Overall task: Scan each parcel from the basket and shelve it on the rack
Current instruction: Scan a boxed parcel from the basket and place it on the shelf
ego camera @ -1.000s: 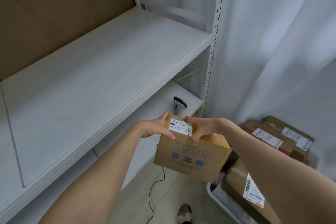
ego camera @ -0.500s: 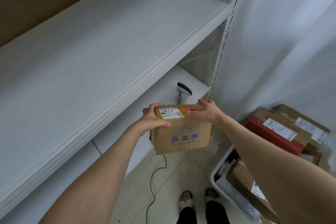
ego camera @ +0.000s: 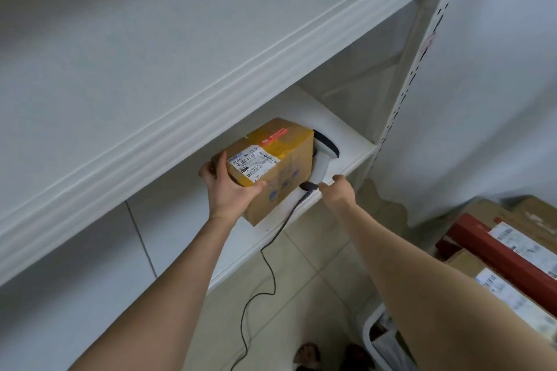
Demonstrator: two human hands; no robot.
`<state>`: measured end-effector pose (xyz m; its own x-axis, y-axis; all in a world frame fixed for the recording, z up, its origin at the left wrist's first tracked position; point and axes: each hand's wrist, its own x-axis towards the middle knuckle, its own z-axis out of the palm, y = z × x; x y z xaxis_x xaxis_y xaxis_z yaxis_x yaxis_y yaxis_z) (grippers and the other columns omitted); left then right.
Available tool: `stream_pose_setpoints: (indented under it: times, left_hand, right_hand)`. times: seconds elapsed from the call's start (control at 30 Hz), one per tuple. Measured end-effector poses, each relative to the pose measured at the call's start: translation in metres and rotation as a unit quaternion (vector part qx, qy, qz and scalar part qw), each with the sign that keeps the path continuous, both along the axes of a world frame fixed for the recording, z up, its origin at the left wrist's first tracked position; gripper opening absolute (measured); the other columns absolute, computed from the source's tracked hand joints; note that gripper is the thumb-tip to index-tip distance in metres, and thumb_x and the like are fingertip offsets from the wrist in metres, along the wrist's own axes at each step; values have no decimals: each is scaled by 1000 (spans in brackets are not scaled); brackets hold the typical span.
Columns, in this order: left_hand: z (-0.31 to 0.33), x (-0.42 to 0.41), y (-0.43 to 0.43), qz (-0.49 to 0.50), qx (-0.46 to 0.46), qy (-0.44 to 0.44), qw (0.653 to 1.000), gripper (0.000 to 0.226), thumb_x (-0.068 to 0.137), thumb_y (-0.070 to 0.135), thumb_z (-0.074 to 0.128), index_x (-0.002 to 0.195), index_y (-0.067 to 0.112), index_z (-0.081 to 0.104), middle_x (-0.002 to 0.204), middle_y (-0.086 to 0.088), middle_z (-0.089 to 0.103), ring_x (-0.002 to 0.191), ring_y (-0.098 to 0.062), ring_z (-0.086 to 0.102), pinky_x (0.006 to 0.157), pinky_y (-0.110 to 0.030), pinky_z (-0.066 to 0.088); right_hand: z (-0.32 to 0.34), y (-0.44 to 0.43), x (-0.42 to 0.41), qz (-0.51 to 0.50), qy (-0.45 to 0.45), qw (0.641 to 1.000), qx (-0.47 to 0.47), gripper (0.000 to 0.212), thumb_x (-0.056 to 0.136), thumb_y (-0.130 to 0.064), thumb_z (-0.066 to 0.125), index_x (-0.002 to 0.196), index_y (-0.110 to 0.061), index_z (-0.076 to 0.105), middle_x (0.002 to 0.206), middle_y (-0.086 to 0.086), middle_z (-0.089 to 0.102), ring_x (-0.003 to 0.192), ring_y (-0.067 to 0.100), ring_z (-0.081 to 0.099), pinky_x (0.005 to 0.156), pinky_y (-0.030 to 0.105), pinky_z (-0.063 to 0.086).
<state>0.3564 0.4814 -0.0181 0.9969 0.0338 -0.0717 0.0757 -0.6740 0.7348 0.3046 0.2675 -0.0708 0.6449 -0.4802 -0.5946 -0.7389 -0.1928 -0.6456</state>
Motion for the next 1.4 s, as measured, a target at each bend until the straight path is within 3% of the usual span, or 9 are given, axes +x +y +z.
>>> stream_pose_setpoints:
  times: [0.23,0.4,0.53,0.6,0.67,0.9,1.07,1.23,1.4]
  left_hand:
    - [-57,18,-4,-2,-25,-39,999,110,61,33,89,148,23,22,148,-6,17,134,-21,34,99,-20,32]
    - [-82,31,7,-38,-4,-43,998,112,60,37,88,149,27,19,150,-5,18,136,-26,34,111,-41,36]
    - [-98,38,15,-53,4,-28,998,114,60,38,88,147,33,16,149,-2,15,133,-26,35,106,-35,36]
    - [-102,41,20,-61,4,-13,998,115,59,35,89,147,34,15,149,-1,14,131,-24,37,99,-29,37]
    - [-100,42,22,-67,-1,1,998,116,59,32,90,147,33,15,148,0,15,130,-22,39,96,-26,38]
    - [-63,25,0,-64,6,28,998,114,60,28,89,148,26,18,146,-4,16,126,-24,44,94,-23,38]
    - [-16,-6,-19,-107,36,36,993,113,59,30,88,148,24,19,145,-6,16,118,-23,51,92,-22,38]
    - [38,-45,-48,-154,31,58,986,114,59,32,86,149,22,17,143,-2,13,116,-19,49,93,-19,35]
    - [89,-80,-67,-215,59,51,974,114,60,34,86,149,22,16,143,0,11,120,-23,49,99,-30,41]
  right_hand:
    - [-58,2,46,-48,-15,999,-6,48,92,-18,54,136,-6,38,135,17,45,113,36,54,86,43,50]
    - [-89,-3,75,-61,-36,997,6,54,90,-20,56,138,-9,37,129,16,51,112,36,56,93,47,52]
    - [-104,-7,86,-93,-50,994,20,38,87,-21,59,121,-8,47,101,12,60,88,29,62,72,41,57]
    - [-102,-11,87,-99,-46,993,36,28,85,-21,62,106,-6,52,83,8,58,67,21,57,52,29,46]
    - [-97,-16,84,-146,-57,984,81,22,81,-16,65,97,-5,55,76,8,59,58,18,56,44,23,39]
    - [-47,-25,38,-295,-111,933,171,14,82,-4,60,91,-10,51,66,9,63,50,15,57,47,25,47]
    - [12,-28,-22,-333,-150,911,192,20,88,-33,65,82,-15,59,55,1,57,48,15,53,51,26,47]
    - [81,-36,-88,-314,-176,916,177,10,83,-13,65,80,-10,56,60,6,60,58,22,55,68,39,51]
    - [154,-48,-149,-318,-226,898,204,13,86,-23,68,87,-14,58,64,6,60,54,17,54,54,30,49]
